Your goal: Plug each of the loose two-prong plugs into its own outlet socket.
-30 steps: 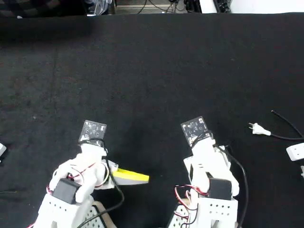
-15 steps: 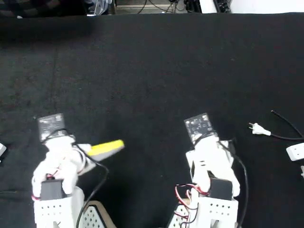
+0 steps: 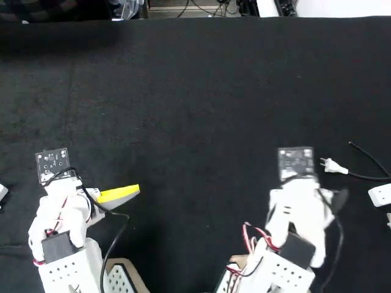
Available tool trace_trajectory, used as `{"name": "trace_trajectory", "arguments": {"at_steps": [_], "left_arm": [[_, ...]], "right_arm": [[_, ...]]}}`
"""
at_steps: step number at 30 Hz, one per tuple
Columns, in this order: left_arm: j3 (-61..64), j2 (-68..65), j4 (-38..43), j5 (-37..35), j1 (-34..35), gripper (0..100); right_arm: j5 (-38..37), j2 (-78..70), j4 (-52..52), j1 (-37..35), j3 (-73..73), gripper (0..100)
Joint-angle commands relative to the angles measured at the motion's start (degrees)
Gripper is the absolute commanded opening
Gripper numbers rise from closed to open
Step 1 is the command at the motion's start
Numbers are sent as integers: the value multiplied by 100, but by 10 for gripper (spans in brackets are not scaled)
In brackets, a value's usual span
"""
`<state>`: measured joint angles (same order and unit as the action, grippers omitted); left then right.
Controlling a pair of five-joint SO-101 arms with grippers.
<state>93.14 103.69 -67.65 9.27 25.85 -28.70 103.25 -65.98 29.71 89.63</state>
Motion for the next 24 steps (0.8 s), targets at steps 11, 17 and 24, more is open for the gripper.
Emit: {"name": "trace_trajectory", "arguments": {"at_steps": [11,17,24], "left_arm": [[-13,26,70,484,-40,714],[-48,-18,62,492,-57,714],[-66,-18,79,677,-497,714]], "right_arm": [[-9,303,185,2207,-532,412],[-9,-1042,211,1899,-989,412],[527,-3811,176,1688,-2985,412]]}}
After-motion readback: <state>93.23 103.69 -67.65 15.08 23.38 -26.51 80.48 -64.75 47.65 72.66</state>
